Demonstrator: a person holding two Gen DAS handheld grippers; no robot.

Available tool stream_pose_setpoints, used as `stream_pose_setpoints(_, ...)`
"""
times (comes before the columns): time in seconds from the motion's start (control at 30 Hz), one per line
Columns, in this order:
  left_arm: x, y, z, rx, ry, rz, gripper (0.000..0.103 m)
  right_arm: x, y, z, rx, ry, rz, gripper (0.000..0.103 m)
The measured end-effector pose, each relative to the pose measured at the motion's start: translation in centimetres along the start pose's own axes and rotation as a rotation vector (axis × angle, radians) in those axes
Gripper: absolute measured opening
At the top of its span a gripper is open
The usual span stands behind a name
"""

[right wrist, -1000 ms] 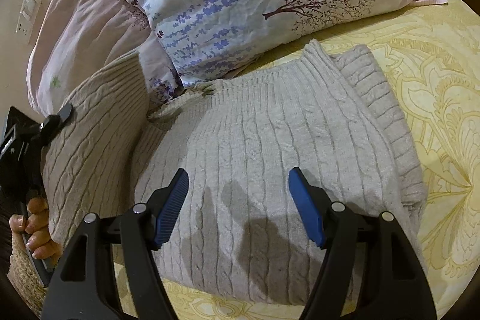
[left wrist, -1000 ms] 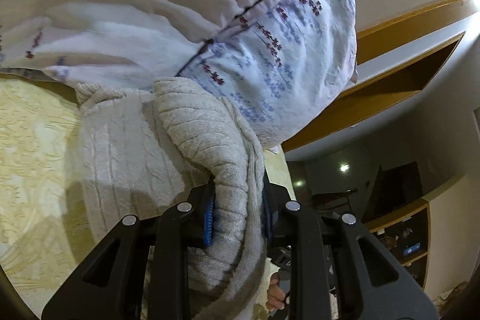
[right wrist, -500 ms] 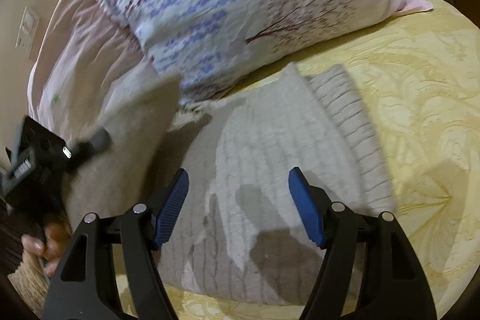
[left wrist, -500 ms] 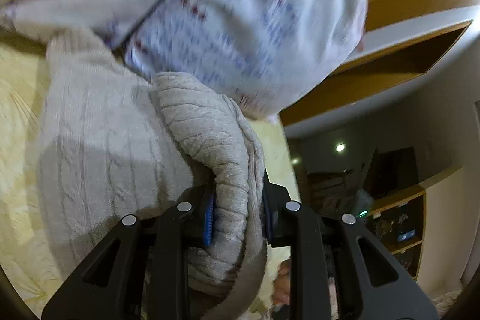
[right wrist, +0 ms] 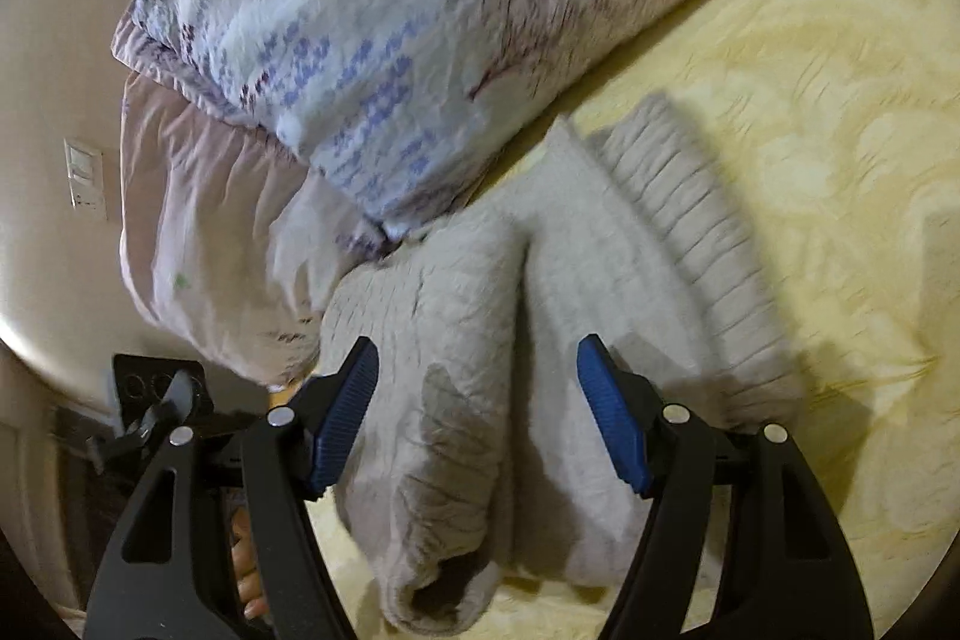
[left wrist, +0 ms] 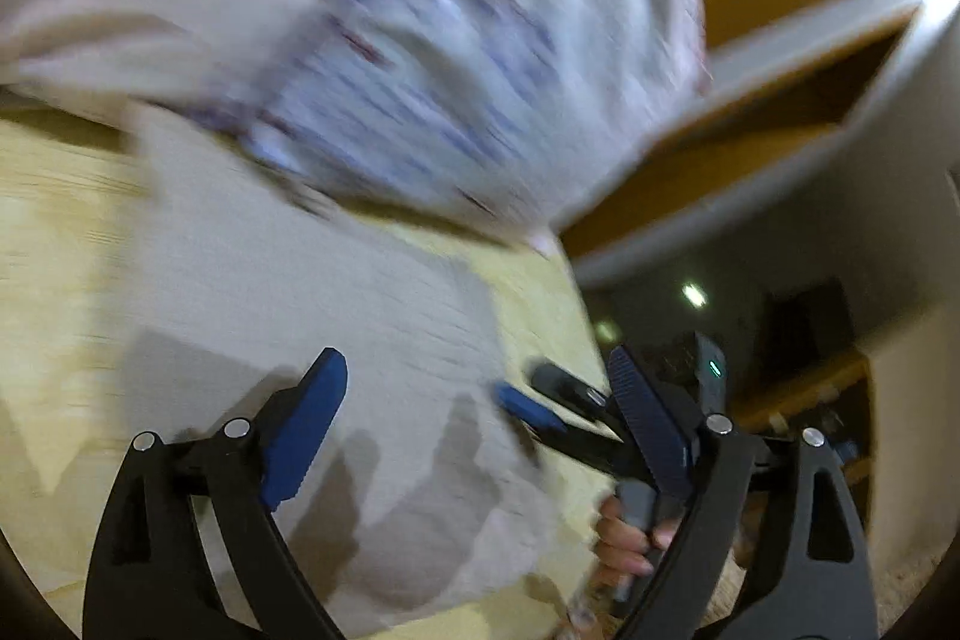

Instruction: Fold small clothes

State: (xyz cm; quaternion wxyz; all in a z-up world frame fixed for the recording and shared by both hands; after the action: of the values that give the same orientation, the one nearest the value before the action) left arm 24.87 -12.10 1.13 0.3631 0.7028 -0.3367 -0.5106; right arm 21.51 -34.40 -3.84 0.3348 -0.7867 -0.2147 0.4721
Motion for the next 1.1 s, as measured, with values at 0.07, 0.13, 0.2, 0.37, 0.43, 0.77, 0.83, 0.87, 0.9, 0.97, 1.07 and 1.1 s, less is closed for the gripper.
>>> stream_pose_setpoints(0.07, -1.7, -2.3, -1.5, -0.038, 0.081, -0.089, 0.09, 1.0, -0.7, 0.6, -0.017, -0.044, 0.001, 0.067)
stream_pose_setpoints(0.13, -3.1, -4.8, -2.3, -0.082, 0.129, -0.185, 0.09, 2.0, -1.4, 0.9, -0.045, -0.081, -0.003, 0.063)
stream_pose_setpoints(0.2, -3.4, -6.6, -2.5, -0.132, 0.14, -0.228, 0.09, 2.6, -1.7, 1.1, -0.059, -0.107, -0.005, 0.057)
stream_pose_setpoints(0.37, -1.7, -8.9, -1.4, -0.183, 0.074, -0.268, 0.09, 4.7, -2.4, 1.3, -0.085, -0.145, -0.005, 0.048)
stream_pose_setpoints(0.43, -1.0, -9.1, -0.6, -0.174, 0.045, -0.275, 0.09, 5.3, -2.6, 1.1, -0.109, -0.132, 0.013, 0.033)
stream_pose_setpoints(0.77, -0.4, -7.9, 0.6, -0.157, 0.006, -0.235, 0.09, 0.0, -3.0, -2.4, -0.276, 0.058, 0.219, 0.014)
stream_pose_setpoints(0.83, 0.7, -7.5, 0.8, -0.155, -0.007, -0.227, 0.09, -1.1, -2.0, -2.9, -0.283, 0.069, 0.258, 0.014)
stream_pose_setpoints(0.87, 1.2, -7.3, 1.0, -0.153, -0.015, -0.223, 0.09, -1.6, -1.4, -3.0, -0.283, 0.069, 0.284, 0.014)
stream_pose_setpoints(0.9, 1.4, -7.2, 1.2, -0.149, -0.022, -0.219, 0.09, -1.8, -1.0, -3.1, -0.283, 0.068, 0.301, 0.014)
stream_pose_setpoints(0.97, 1.9, -6.9, 1.5, -0.129, -0.035, -0.214, 0.089, -2.2, -0.3, -2.9, -0.287, 0.062, 0.331, 0.014)
stream_pose_setpoints(1.07, 2.4, -6.4, 2.0, -0.095, -0.048, -0.209, 0.082, -2.4, -0.1, -2.5, -0.318, 0.063, 0.36, 0.014)
stream_pose_setpoints(1.1, 2.6, -6.2, 2.2, -0.087, -0.053, -0.205, 0.081, -2.4, -0.1, -2.4, -0.327, 0.067, 0.365, 0.014)
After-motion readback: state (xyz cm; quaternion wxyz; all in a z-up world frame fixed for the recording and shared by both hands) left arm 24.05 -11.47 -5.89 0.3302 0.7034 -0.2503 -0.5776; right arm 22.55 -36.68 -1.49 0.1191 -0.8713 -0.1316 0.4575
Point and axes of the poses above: each gripper's, at about its wrist camera, not at the fingertips, and x roughly the way its jaws point, y to its right, z to its underside, the point moved 8 cm from there along x, roughly the way its jaws point, and after that the axes turned 15 degrees about -x, right-handed, at the moved point
